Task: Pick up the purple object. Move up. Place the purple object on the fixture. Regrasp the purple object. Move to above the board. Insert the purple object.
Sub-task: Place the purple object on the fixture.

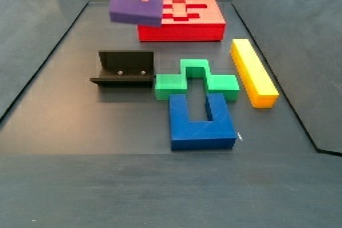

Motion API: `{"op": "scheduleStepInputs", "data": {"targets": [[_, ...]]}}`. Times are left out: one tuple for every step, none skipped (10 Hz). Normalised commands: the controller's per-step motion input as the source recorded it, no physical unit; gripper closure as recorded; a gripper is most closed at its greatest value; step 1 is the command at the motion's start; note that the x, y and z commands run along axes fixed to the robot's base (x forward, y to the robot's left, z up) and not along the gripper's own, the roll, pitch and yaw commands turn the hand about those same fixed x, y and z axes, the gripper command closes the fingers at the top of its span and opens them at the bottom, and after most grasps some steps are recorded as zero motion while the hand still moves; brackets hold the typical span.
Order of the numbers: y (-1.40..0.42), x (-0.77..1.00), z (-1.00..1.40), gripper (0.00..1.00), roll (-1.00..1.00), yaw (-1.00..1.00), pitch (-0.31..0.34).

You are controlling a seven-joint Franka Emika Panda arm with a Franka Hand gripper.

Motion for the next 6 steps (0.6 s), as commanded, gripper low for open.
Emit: {"op": "scheduleStepInputs", "data": {"targets": [[0.29,0.35,0.19,1.0,-1.0,0.07,0.269],[0.33,0.42,0.35,1.0,-0.98,0.02,0.271],[0.39,0.49,0.44,1.0,-0.95,0.0,0.226],[0.3,0.69,0.04,1.0,-0.59,-0.11,0.346],[0.25,0.76,-0.03,1.0,-0.27,-0.37,0.249],[0.35,0.69,-0.05,1.0,-0.28,-0.4,0.134]]}}
